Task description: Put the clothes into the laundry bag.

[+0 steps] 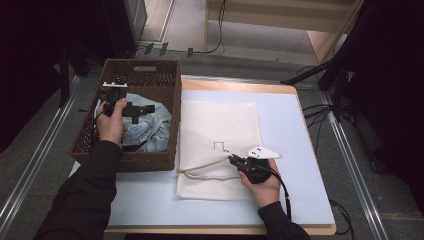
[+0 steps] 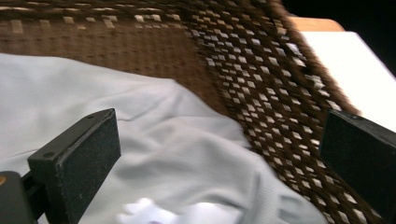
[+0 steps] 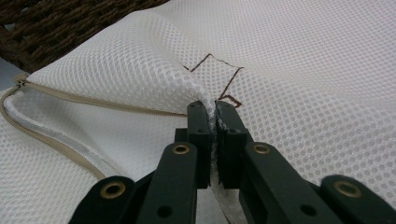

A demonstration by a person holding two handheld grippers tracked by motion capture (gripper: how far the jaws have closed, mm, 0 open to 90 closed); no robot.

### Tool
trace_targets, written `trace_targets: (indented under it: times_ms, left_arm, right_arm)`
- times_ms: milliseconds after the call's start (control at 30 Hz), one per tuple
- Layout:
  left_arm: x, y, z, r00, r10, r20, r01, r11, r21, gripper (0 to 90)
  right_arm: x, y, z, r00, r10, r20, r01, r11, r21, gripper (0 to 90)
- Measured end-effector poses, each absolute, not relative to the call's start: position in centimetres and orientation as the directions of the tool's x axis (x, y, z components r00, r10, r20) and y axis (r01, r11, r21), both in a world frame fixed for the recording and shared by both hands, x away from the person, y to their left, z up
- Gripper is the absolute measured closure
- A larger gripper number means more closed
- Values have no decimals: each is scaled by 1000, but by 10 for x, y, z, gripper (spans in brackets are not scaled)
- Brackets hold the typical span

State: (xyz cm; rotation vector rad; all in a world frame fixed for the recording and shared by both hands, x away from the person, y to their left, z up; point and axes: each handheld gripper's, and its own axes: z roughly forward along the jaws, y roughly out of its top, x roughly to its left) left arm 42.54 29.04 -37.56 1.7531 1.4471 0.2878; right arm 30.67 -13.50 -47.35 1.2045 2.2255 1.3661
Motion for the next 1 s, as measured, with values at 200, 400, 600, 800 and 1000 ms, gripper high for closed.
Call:
trace_targets:
  times_ms: [200, 400, 600, 800, 1000]
  left_arm:
    - [435, 294, -383, 283, 918, -278, 757, -37, 652, 0]
    - [442, 297, -395, 267, 924, -274, 805, -57, 591, 0]
    - [447, 296, -406, 262, 928, -266, 843, -86, 531, 0]
    - [452, 294, -420, 201, 944, -263, 904, -75, 421, 0]
    - [454, 287, -425, 205, 948, -243, 927, -108, 359, 0]
  right_arm:
    - [307, -135, -476, -621, 762, 183, 511, 217, 832, 868]
    - [307, -135, -475, -623, 762, 179, 506, 218, 834, 868]
    - [306, -135, -475, -626, 761, 173, 503, 224, 835, 868]
    - [305, -137, -472, -625, 763, 167, 498, 224, 838, 869]
    - [304, -138, -470, -623, 765, 163, 495, 224, 840, 869]
